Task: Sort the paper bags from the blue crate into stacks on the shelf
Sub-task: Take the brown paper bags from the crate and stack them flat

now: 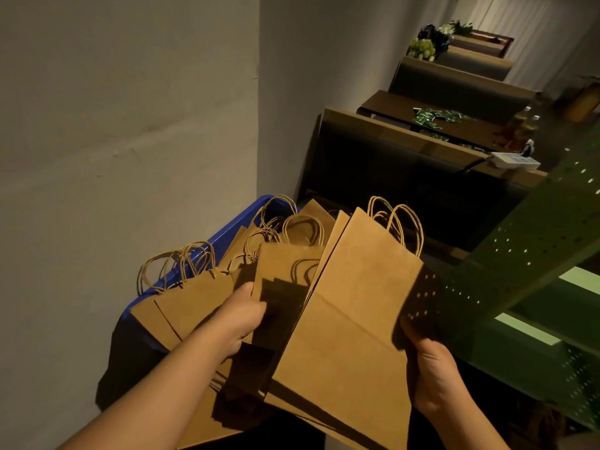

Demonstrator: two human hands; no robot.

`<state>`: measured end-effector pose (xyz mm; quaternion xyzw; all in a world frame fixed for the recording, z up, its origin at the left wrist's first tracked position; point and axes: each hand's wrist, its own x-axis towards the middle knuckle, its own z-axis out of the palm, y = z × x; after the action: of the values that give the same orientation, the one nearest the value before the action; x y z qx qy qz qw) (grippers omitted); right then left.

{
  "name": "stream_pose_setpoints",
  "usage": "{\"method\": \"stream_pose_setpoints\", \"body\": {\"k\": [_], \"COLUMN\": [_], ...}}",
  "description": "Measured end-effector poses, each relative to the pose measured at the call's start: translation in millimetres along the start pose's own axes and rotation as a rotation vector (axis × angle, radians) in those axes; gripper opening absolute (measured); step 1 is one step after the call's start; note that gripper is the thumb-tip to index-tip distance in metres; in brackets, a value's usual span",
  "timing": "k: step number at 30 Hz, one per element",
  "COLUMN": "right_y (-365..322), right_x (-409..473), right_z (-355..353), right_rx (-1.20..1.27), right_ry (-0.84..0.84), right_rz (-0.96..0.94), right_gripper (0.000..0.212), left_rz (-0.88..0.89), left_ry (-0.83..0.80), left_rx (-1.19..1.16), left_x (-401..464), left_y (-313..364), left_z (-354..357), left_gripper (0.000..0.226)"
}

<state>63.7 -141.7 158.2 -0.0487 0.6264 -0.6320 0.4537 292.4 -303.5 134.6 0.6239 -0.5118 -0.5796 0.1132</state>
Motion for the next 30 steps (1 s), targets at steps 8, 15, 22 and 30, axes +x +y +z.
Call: {"method": "stream_pose_setpoints", "body": {"k": [8,15,22,30], "right_y": [-10,2,8,4], "right_x": [6,7,-2,-13], "right_z": [6,4,-3,-1], "right_rx": [0.006,-0.018,-0.134,-0.124], "right_ry": [-0.041,-0.086,-0.032,-0.012], "right_rz": [-0.096,-0.084,0.025,0.032], "right_gripper": [0.01,0.014,0.045,0.064], "left_rz": [0.228,0.268,0.264,0.201], "left_ry": [-0.257,-0.351,-0.504,-0.472], "left_rx": [-0.322,-0.314,-0.145,-0.178], "left_x": [-52,-78,-79,-76], "left_y": [6,7,7,11], "left_z": [-19,-1,7,6], "left_gripper": [0.059,0.14,0.073,0.042]}}
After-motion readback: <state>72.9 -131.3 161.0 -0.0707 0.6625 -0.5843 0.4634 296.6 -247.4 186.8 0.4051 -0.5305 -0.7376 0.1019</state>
